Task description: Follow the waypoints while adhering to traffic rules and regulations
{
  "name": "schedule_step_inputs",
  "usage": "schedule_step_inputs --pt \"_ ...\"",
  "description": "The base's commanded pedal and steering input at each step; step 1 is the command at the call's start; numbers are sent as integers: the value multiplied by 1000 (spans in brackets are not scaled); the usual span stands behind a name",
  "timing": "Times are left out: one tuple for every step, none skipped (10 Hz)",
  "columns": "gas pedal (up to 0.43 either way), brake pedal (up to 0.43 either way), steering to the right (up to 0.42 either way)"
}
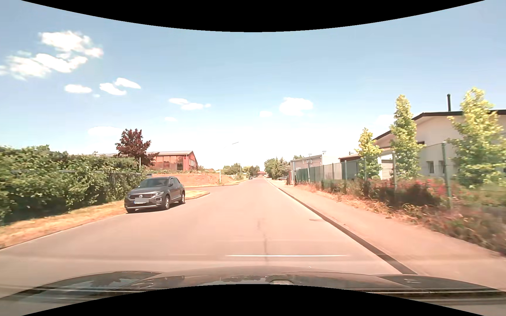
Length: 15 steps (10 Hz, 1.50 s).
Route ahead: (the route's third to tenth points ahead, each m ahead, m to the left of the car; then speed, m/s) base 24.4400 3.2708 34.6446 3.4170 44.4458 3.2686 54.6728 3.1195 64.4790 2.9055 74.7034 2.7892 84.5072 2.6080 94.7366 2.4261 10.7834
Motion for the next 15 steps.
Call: schedule_step_inputs --pt "209 0 -3" --pt "209 0 1" --pt "209 0 1" --pt "209 0 1" --pt "209 0 1" --pt "209 0 1" --pt "209 0 0" --pt "209 0 -2" --pt "209 0 -3" --pt "197 0 -3" --pt "197 0 -4" --pt "197 0 -5" --pt "197 0 -6" --pt "197 0 -6" --pt "197 0 -6"
